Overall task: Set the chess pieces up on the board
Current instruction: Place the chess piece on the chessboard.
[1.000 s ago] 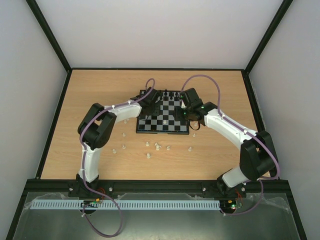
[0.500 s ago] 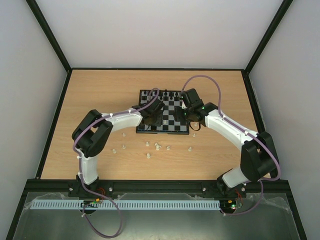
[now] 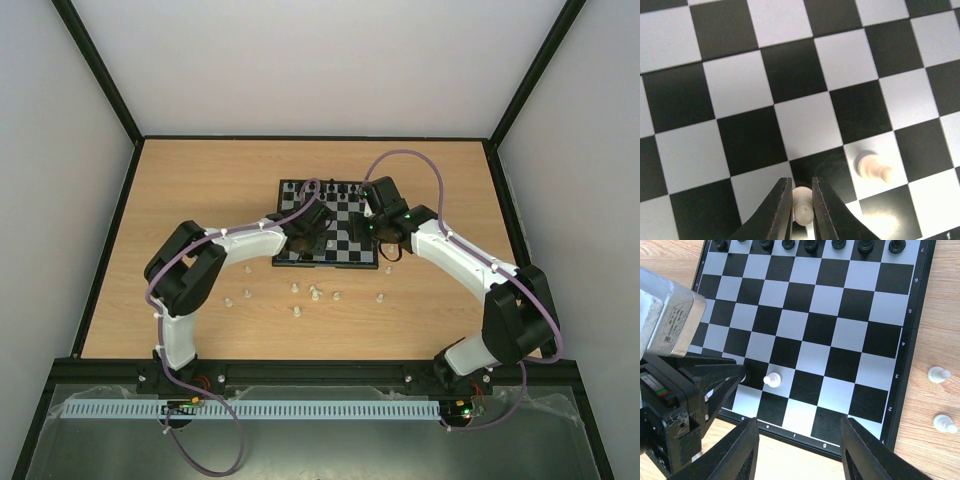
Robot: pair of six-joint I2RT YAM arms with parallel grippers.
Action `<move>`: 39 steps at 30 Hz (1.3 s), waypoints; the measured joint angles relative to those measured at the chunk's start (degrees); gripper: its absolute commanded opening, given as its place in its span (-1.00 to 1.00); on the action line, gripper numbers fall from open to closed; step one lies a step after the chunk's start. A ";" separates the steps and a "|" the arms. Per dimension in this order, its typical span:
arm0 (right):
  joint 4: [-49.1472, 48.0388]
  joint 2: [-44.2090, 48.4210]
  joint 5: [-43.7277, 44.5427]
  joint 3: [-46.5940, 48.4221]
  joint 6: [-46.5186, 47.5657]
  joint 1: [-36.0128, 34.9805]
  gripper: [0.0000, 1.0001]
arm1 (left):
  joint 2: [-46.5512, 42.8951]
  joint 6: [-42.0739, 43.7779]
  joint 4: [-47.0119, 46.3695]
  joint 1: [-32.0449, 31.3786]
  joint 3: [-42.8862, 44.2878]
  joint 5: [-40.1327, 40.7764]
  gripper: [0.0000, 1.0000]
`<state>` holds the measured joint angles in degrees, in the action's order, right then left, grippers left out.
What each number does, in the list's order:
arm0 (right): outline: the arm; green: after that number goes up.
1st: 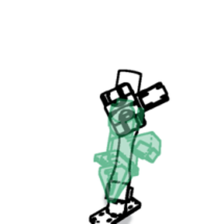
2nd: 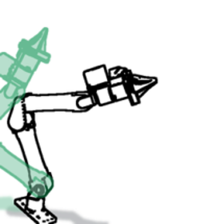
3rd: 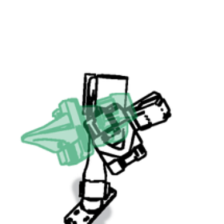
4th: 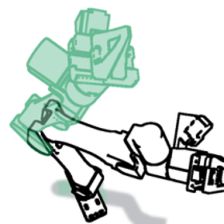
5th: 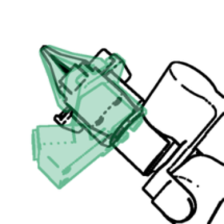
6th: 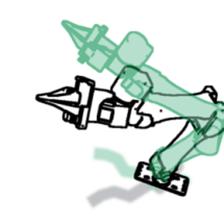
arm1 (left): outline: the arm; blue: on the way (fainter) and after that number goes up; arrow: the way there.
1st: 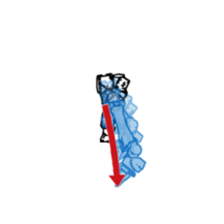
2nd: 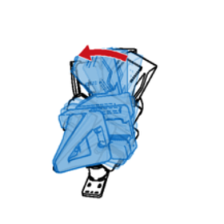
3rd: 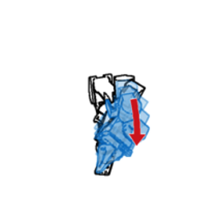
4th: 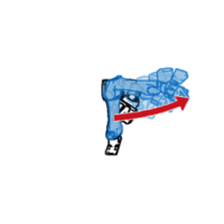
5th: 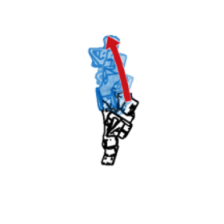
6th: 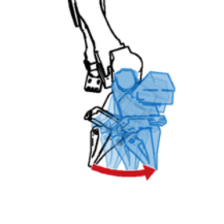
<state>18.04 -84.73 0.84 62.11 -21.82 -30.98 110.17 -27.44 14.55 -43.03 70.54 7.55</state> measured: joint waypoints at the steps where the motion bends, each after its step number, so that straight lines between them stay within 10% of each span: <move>1: 0.00 0.00 0.00 0.00 0.00 0.00 -0.10 | 0.31 0.00 -0.02 -0.04 0.52 0.00 -0.72; 14: -0.02 0.00 -0.20 -0.02 0.02 0.00 -0.10 | 1.95 0.02 0.11 -1.05 3.45 0.04 -0.63; 25: -0.07 0.04 -0.35 -0.04 -0.02 0.00 -0.07 | 2.45 0.24 0.39 -1.05 3.54 1.16 -0.09; 31: -0.70 1.55 -0.28 -0.17 -0.72 0.00 0.24 | -0.81 1.44 2.19 -1.07 4.90 2.58 0.18; 36: -1.97 7.54 0.26 -2.32 -2.89 0.00 0.98 | -12.04 1.75 2.01 -1.25 3.69 2.51 0.63; 39: -2.95 12.50 0.83 -3.65 -3.87 0.02 0.97 | -20.57 1.11 0.22 -1.44 1.05 2.45 0.96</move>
<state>15.09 -72.23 1.67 58.46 -25.69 -30.96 89.60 -26.33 14.76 -44.47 71.59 10.00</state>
